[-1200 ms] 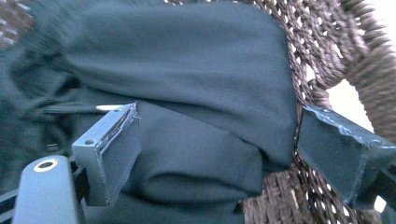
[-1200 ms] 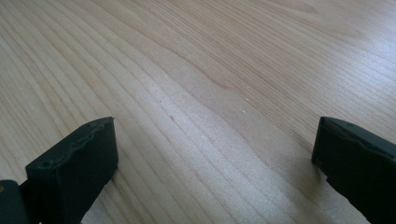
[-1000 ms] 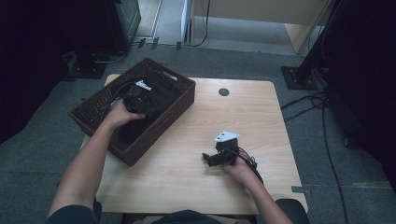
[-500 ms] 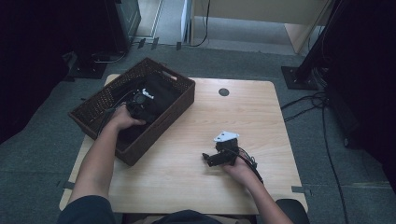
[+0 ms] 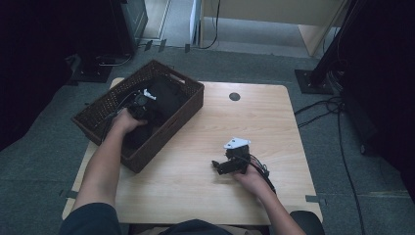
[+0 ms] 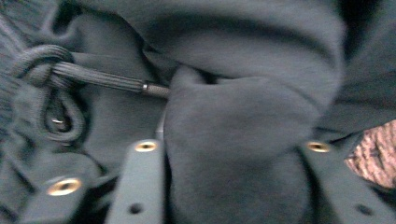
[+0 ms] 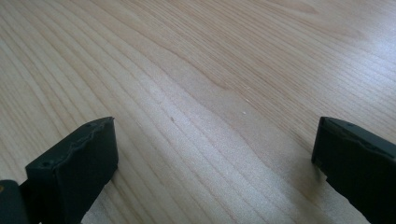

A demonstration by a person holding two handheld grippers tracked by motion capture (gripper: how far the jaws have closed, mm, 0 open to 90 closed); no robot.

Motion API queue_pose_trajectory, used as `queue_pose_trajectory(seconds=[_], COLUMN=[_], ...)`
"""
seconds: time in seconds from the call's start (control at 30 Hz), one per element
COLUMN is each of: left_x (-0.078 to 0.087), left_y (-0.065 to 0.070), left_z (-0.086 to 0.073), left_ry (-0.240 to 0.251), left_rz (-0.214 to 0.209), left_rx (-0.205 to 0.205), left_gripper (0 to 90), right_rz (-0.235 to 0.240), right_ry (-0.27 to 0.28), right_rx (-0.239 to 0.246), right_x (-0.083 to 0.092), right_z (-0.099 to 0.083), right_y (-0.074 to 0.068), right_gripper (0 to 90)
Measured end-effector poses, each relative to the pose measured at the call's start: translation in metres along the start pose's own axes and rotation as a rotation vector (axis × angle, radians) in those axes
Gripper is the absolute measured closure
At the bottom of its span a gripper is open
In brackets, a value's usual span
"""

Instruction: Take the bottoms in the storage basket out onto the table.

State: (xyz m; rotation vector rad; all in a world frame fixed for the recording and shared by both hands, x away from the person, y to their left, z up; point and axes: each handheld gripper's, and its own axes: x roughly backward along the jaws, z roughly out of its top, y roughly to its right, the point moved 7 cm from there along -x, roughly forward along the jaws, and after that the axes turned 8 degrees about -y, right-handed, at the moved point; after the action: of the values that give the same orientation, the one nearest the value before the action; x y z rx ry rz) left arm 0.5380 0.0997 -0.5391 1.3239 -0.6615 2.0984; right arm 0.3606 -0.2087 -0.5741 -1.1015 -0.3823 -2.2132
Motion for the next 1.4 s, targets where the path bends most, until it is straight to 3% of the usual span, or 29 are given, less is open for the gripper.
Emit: queue_pose_trajectory(seconds=[0.13,0.2,0.27,0.37,0.4,0.47,0.5,0.6,0.77,0.93,1.03,1.13,1.2,1.3,1.4], left_x=[0.008,0.012,0.029,0.042,0.048,0.064,0.064,0.089,0.113,0.135,0.159,0.171,0.186,0.194,0.205], left_y=[-0.005,-0.005,-0.005,-0.008,-0.01,-0.011,-0.011,-0.012,-0.008,-0.003,0.006,0.012,0.025,0.036,0.058], left_z=[0.004,0.006,0.012,0.013,0.013,0.016,0.016,0.026,0.036,0.044,0.052,0.056,0.062,0.065,0.069], left_ry=[-0.001,0.025,0.085,0.115,0.106,0.117,0.117,0.16,0.211,0.253,0.28,0.297,0.319,0.322,0.326], left_rz=[-0.039,-0.042,-0.069,-0.097,-0.115,-0.107,-0.107,-0.12,-0.123,-0.108,-0.105,-0.106,-0.11,-0.113,-0.145], left_rx=[0.032,0.04,0.053,0.074,0.069,0.045,0.045,0.038,0.022,-0.013,-0.045,-0.059,-0.092,-0.113,-0.142], left_gripper=[69.5,71.3,72.2,72.5,72.5,72.8,72.9,73.2,73.6,73.6,73.6,73.6,73.5,73.5,73.4], right_rz=[-0.01,-0.012,-0.004,0.008,0.012,0.023,0.023,0.008,0.006,-0.001,0.0,-0.006,-0.009,-0.015,-0.025], right_ry=[-0.002,-0.002,0.001,0.011,0.016,0.01,0.01,-0.018,-0.023,-0.023,-0.026,-0.023,-0.023,-0.024,-0.019], right_rx=[-0.018,-0.027,-0.011,-0.006,-0.003,-0.005,-0.005,0.002,-0.014,-0.01,-0.008,-0.016,-0.025,-0.028,-0.038], right_x=[0.001,0.001,0.002,0.004,0.005,0.01,0.01,0.013,0.014,0.014,0.015,0.016,0.018,0.019,0.02], right_z=[-0.001,-0.001,-0.002,-0.002,-0.003,-0.006,-0.006,-0.009,-0.009,-0.009,-0.01,-0.012,-0.014,-0.016,-0.017], right_y=[0.001,0.001,0.002,0.004,0.005,0.009,0.009,0.018,0.03,0.032,0.033,0.036,0.038,0.042,0.047], right_gripper=[0.2,0.3,1.2,5.9,7.8,10.5,10.5,11.7,13.6,13.4,13.1,13.1,13.2,13.2,13.2])
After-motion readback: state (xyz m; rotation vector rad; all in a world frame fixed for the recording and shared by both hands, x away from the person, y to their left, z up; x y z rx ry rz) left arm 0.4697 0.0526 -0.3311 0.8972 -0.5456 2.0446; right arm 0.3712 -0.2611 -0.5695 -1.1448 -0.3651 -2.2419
